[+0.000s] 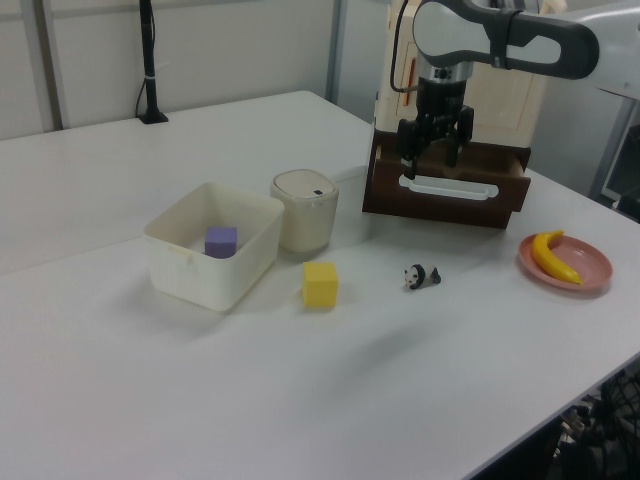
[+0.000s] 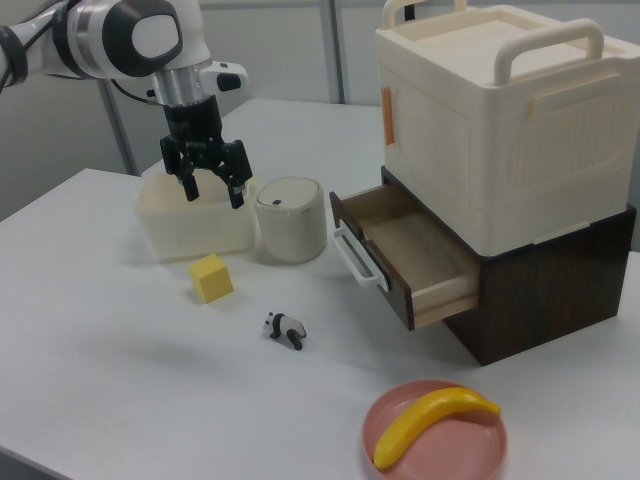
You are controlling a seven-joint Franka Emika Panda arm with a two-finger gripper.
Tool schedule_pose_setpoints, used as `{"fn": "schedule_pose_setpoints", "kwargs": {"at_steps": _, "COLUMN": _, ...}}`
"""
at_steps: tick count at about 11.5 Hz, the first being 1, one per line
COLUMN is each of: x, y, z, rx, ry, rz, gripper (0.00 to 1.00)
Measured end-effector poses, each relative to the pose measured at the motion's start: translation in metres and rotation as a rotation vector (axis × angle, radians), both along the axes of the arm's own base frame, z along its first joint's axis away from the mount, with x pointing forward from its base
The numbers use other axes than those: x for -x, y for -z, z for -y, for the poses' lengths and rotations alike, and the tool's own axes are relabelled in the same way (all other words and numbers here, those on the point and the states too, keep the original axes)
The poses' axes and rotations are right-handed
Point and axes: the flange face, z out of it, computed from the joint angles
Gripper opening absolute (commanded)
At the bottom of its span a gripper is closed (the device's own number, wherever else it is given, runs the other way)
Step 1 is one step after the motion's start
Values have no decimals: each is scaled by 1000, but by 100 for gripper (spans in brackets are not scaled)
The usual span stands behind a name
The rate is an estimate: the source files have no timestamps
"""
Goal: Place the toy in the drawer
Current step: 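Move the open gripper from above the drawer toward the panda figurine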
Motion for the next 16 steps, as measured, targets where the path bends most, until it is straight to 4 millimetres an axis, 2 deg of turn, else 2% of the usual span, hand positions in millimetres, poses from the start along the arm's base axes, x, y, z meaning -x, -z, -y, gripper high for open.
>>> {"fn": "schedule_pose_setpoints", "kwargs": {"at_steps": 3, "x": 1, "y": 1, "z": -1, "rx": 0, "ry": -2, "rz": -9, "gripper": 97}}
{"fn": "schedule_pose_setpoints", "kwargs": {"at_steps": 4, "x": 1, "y": 1, "z": -2, "rx": 0, "ry": -3, "rz": -9, "gripper": 94}}
{"fn": "schedule_pose_setpoints", "kwargs": {"at_steps": 5, "x": 1, "y": 1, "z": -2, "rx": 0, "ry": -4, "rz": -10, "gripper": 84}}
{"fn": "schedule_pose_setpoints", "kwargs": {"at_steps": 6, "x": 0, "y": 2, "z": -2, "rx": 0, "ry": -4, "rz": -12, "gripper": 82}}
{"fn": "schedule_pose_setpoints", "kwargs": {"at_steps": 13, "x": 0, "y": 4, "z": -2, "rx": -2, "ry": -40, "rz": -18, "gripper": 84}}
{"fn": "schedule_pose_setpoints", "kwargs": {"at_steps": 15, "x": 0, "y": 6, "z": -2, "rx": -3, "ry": -50, "rz": -24, "gripper": 94}}
{"fn": "schedule_pose_setpoints", "kwargs": {"at_steps": 16, "x": 0, "y": 8, "z": -2, "rx": -3, "ry": -47, "rz": -28, "gripper": 95}}
